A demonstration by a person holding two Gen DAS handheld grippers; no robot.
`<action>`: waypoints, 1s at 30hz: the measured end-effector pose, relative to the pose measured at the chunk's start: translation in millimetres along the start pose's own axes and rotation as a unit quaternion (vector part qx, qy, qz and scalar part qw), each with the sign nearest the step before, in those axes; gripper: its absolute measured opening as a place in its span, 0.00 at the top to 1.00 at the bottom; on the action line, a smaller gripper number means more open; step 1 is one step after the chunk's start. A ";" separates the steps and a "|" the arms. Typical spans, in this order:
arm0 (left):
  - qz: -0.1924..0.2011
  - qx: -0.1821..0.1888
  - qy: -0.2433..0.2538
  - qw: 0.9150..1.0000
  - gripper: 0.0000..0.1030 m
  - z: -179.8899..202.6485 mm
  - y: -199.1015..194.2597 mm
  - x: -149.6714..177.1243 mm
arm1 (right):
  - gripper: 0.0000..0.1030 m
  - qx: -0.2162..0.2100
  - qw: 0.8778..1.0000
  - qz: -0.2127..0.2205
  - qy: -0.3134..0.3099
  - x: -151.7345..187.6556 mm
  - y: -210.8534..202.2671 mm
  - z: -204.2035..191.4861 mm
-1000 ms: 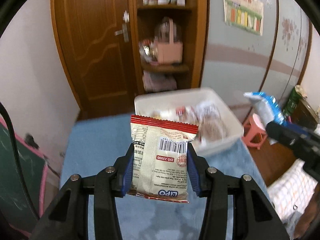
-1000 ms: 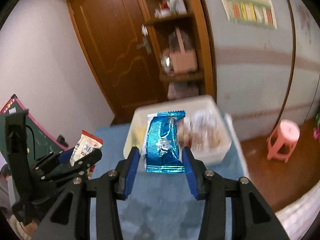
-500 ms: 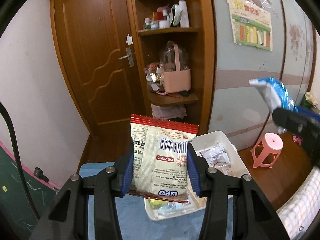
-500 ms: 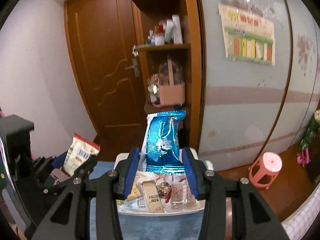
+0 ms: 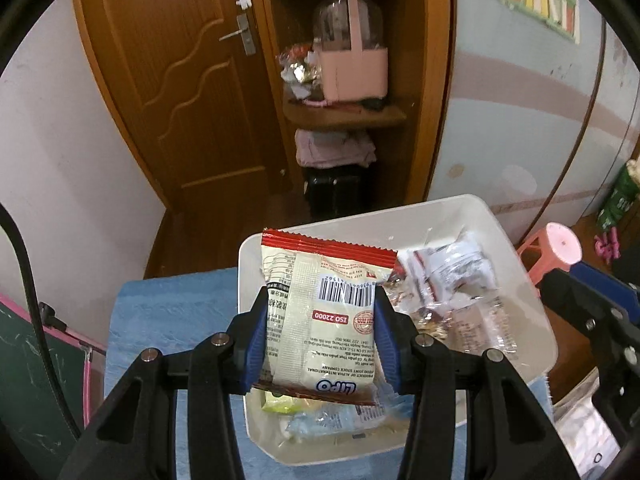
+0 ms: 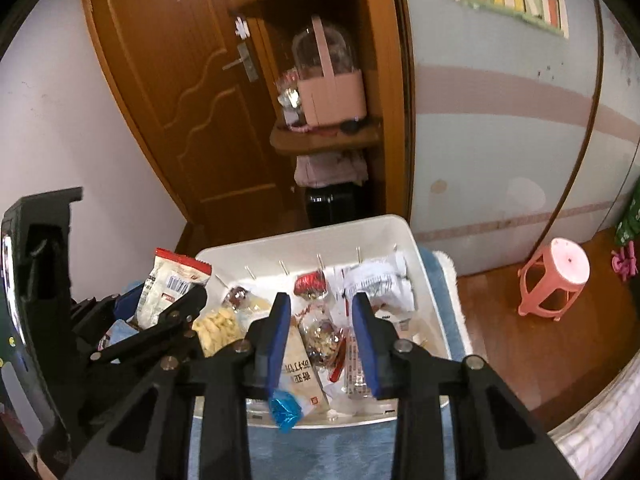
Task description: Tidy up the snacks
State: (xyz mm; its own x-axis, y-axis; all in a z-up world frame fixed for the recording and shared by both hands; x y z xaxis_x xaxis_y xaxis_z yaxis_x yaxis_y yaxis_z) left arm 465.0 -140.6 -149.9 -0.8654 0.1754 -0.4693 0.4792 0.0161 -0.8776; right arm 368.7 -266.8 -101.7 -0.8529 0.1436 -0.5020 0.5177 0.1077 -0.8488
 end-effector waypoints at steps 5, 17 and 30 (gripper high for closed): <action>-0.017 0.006 -0.003 1.000 0.10 3.4 20.7 6.2 | 0.68 -0.005 1.000 -0.016 0.011 5.9 17.9 4.4; -0.048 0.038 0.007 0.998 0.06 9.4 26.6 16.1 | 0.67 -0.014 0.998 -0.046 0.029 16.1 31.4 10.9; -0.048 0.069 -0.041 0.996 0.06 -7.9 -19.6 20.8 | 0.48 -0.012 0.999 -0.016 0.030 20.4 -19.9 -0.6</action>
State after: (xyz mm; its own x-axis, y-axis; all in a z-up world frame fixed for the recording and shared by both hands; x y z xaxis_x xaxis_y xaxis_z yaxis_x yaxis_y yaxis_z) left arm 438.8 -129.5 -141.7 -0.9179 0.0991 -0.3843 0.3742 -0.1066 -0.9212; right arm 341.1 -265.5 -94.9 -0.8636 0.1977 -0.4639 0.4929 0.1371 -0.8592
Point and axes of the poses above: each gripper's, at about its wrist camera, not at the fingertips, and y roughly the way its jaws point, z to its right, x to its underside, the point moved 6 cm from there along y, roughly the way its jaws point, and after that the axes turned 9 degrees about -z, right-handed, at the moved point
